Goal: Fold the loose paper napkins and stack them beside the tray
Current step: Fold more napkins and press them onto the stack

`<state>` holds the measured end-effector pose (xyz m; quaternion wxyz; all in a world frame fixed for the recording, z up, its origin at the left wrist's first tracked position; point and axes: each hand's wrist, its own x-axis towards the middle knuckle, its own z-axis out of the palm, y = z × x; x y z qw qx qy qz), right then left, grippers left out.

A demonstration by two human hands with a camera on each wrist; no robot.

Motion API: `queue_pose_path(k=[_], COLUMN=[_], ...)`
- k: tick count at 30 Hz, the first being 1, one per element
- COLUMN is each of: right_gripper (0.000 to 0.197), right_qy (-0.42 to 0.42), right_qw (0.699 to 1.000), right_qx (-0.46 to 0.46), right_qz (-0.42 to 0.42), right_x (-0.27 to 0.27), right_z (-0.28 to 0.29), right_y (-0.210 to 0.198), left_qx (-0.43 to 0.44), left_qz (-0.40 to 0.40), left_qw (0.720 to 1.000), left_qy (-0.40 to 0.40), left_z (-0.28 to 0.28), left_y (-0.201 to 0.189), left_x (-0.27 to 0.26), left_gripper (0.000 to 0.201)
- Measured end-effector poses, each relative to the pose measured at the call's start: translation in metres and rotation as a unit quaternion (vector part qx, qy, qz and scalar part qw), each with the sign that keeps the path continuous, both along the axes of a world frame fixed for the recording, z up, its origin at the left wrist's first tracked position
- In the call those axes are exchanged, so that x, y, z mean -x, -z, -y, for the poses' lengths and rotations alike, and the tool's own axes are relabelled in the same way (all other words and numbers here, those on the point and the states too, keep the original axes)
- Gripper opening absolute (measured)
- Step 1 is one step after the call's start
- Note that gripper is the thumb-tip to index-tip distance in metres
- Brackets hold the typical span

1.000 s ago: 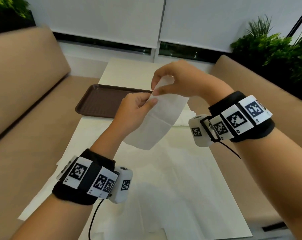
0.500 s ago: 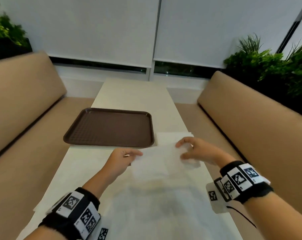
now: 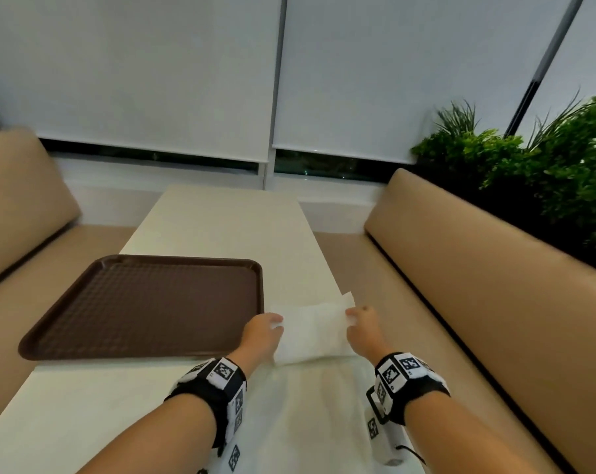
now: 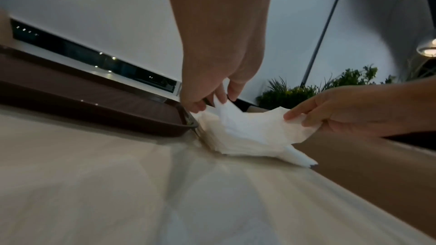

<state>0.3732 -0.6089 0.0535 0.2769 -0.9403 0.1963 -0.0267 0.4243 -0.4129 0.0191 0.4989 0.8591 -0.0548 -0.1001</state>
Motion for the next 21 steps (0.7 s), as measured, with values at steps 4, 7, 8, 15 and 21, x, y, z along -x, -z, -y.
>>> queue_pose_path(k=[4,7,8,15,21], right_gripper=[0.043,0.053,0.058,0.059,0.065], right_qy=[-0.039,-0.068,-0.064,-0.273,-0.218], right_qw=[0.983,0.979,0.986,0.929,0.943], right_qx=[0.06,0.07,0.062,0.081,0.094], right_qz=[-0.167,-0.18,-0.143,-0.236,-0.233], right_x=[0.001,0.011,0.018,0.108,0.128], right_z=[0.005,0.008,0.005,-0.046,-0.061], right_y=[0.017,0.025,0.022,0.016,0.021], left_qx=[-0.265,-0.308,-0.303,-0.093,0.06], left_qz=[-0.011,-0.02,-0.016,0.062,0.05], left_qw=[0.96,0.943,0.946,0.99,0.991], left_qy=[0.086,0.122,0.118,0.088,0.109], left_z=[0.009,0.006,0.003,-0.046,-0.149], left_y=[0.009,0.01,0.006,-0.048,-0.073], left_x=[0.001,0.01,0.013,0.082,0.186], left_gripper=[0.035,0.047,0.05,0.035,0.018])
